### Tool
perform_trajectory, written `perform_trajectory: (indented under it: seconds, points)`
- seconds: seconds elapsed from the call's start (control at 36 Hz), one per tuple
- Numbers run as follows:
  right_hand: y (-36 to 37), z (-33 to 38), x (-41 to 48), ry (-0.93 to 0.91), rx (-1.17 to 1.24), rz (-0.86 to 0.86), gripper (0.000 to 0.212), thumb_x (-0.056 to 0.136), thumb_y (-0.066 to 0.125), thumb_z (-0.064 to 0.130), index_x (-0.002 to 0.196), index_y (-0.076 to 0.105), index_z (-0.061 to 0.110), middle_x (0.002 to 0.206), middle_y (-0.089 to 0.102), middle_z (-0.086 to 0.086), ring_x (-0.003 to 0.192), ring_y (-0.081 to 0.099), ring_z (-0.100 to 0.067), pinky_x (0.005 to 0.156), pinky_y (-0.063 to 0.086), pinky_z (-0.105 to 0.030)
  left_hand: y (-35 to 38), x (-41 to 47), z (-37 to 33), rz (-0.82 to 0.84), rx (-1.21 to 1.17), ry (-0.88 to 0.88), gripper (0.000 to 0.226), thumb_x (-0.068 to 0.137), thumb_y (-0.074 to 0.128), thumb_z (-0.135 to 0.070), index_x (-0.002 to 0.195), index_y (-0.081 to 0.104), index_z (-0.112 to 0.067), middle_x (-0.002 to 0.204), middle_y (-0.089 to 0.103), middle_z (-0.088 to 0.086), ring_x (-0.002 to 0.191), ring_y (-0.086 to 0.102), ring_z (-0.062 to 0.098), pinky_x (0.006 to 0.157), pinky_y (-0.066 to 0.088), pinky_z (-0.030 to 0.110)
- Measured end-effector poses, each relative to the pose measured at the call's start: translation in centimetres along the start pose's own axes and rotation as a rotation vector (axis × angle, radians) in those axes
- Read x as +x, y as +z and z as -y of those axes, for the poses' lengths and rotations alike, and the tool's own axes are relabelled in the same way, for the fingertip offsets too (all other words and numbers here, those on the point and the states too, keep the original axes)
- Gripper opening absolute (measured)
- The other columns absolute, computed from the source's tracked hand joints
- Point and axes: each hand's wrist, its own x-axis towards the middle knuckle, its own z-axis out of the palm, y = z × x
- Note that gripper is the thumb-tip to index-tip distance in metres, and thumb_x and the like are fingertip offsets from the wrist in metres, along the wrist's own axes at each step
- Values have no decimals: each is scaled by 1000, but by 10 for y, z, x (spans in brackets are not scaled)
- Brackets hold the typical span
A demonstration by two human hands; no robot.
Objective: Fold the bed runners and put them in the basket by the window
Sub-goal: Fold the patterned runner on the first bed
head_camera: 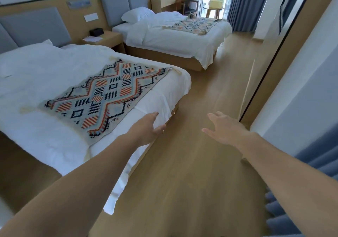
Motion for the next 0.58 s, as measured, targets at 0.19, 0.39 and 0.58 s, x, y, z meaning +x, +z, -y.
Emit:
perform_trajectory:
  seconds: [0.19, 0.39, 0.58]
  points:
    - [-15, -21, 90, -32, -1, 15, 62, 95, 43, 55, 145, 31, 19, 154, 28, -10, 133, 40, -30, 100, 42, -43, 0, 74, 7, -22, 14, -50, 72, 93, 50, -48, 150, 21, -16, 156, 27, 3, 142, 27, 19, 113, 25, 33]
    - [-25, -65, 188, -90, 3, 27, 61, 94, 44, 55, 143, 33, 20, 150, 31, -7, 123, 49, -30, 93, 47, -43, 15, 161, -6, -48, 5, -122, 70, 94, 49, -47, 150, 21, -16, 156, 26, 1, 142, 27, 17, 113, 25, 33]
    - [-52, -116, 287, -193, 4, 79, 60, 95, 44, 53, 143, 33, 20, 149, 32, -7, 117, 52, -29, 88, 48, -40, 23, 251, -37, -64, -36, -226, 69, 95, 48, -46, 150, 20, -17, 156, 25, 0, 141, 27, 17, 112, 25, 33]
